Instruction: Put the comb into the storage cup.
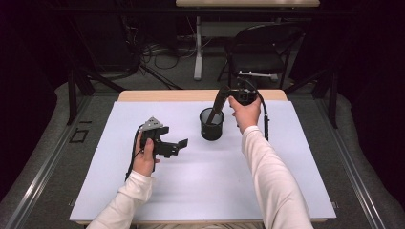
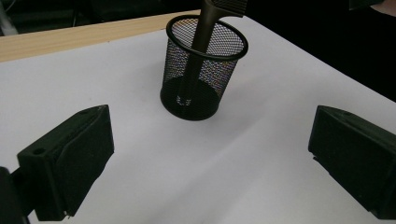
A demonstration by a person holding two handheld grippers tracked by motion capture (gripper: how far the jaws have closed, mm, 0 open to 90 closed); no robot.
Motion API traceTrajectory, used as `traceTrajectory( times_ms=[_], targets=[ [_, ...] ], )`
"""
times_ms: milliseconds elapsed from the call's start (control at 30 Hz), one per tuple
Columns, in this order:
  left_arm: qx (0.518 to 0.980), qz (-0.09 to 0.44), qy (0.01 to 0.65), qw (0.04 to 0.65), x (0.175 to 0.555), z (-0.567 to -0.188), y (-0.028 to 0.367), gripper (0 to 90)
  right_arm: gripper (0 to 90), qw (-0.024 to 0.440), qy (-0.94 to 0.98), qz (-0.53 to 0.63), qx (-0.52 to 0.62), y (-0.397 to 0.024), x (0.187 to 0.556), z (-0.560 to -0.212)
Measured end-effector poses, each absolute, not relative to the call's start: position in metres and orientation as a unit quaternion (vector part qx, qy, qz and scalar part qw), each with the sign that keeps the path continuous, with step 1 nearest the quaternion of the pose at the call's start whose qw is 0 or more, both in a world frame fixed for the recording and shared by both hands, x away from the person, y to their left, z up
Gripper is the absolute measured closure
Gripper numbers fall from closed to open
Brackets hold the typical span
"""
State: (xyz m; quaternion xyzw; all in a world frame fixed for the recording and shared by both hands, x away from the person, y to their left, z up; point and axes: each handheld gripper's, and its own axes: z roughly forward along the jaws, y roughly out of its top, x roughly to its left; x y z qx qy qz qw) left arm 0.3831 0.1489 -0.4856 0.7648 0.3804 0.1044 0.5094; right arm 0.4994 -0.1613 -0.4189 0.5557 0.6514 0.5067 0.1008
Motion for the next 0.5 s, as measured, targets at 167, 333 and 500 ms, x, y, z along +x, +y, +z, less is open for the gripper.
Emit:
traceTrajectory(
  times_ms=[167,333,500],
  targets=[
    [0.766,0.104,0.380,0.509,0.3830,-0.4859,0.1483,0.4,86.4,0.096,0.649,0.507,0.559,-0.1631,0.4996,-0.4226],
    [0.765,0.104,0.379,0.510,0.3828,-0.4858,0.1481,0.4,86.3,0.093,0.643,0.510,0.564,-0.1651,0.4995,-0.4269],
    [0.765,0.105,0.380,0.509,0.3829,-0.4859,0.1482,0.4,86.4,0.088,0.637,0.513,0.568,-0.1701,0.5000,-0.4294]
  ],
)
